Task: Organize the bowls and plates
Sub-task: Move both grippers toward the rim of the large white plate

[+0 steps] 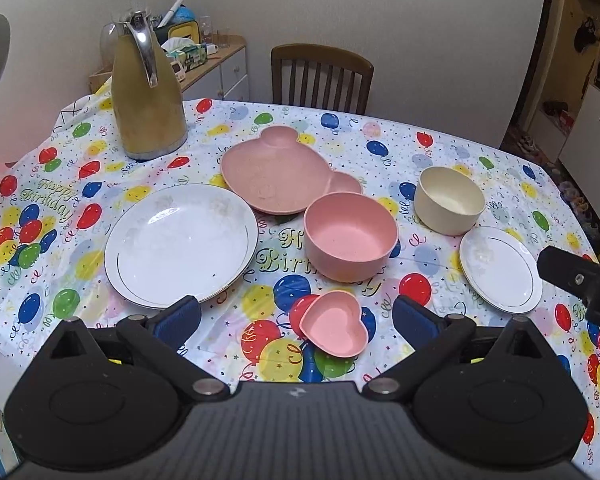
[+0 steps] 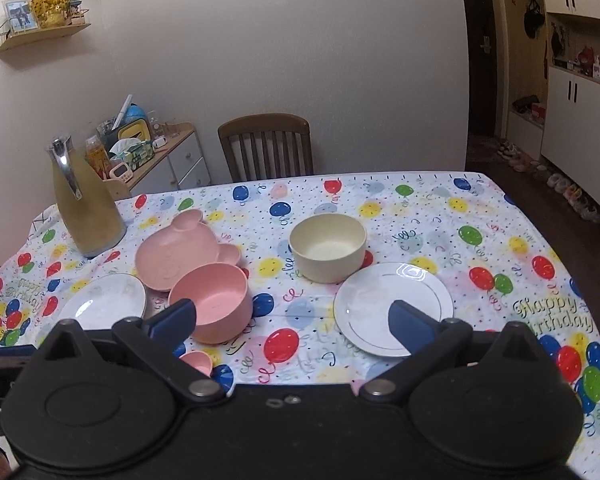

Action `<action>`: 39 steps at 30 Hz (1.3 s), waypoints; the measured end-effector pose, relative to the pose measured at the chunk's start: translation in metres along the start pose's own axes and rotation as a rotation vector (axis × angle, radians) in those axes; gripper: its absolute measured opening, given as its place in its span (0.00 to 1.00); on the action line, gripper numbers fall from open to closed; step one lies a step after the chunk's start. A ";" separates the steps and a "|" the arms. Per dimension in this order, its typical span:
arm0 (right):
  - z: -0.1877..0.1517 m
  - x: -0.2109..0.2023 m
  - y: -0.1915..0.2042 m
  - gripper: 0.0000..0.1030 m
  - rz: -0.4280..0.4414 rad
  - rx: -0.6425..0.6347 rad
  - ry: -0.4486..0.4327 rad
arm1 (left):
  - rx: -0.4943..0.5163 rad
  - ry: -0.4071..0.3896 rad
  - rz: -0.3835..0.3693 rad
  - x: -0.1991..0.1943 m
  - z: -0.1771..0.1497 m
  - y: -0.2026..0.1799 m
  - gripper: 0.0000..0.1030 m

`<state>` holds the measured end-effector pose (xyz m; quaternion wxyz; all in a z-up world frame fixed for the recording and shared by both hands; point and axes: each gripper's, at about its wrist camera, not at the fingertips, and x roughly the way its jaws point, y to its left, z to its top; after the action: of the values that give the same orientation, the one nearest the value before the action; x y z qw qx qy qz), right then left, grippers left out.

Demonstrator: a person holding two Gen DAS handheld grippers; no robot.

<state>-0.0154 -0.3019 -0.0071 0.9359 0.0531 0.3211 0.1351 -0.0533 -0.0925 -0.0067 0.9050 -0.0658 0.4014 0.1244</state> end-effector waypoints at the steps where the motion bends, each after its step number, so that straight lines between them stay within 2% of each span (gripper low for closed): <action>1: -0.001 0.000 -0.001 1.00 0.010 -0.002 0.006 | 0.000 -0.002 -0.001 -0.001 0.000 -0.001 1.00; 19: -0.004 -0.006 -0.011 1.00 0.008 -0.037 0.030 | -0.017 -0.032 0.009 -0.017 -0.009 -0.015 1.00; 39: -0.001 0.000 0.004 0.99 0.069 -0.082 0.034 | -0.031 -0.053 0.034 -0.020 -0.007 -0.008 1.00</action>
<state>-0.0171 -0.2981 -0.0072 0.9264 0.0235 0.3291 0.1812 -0.0691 -0.1047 0.0042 0.9121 -0.0696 0.3761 0.1476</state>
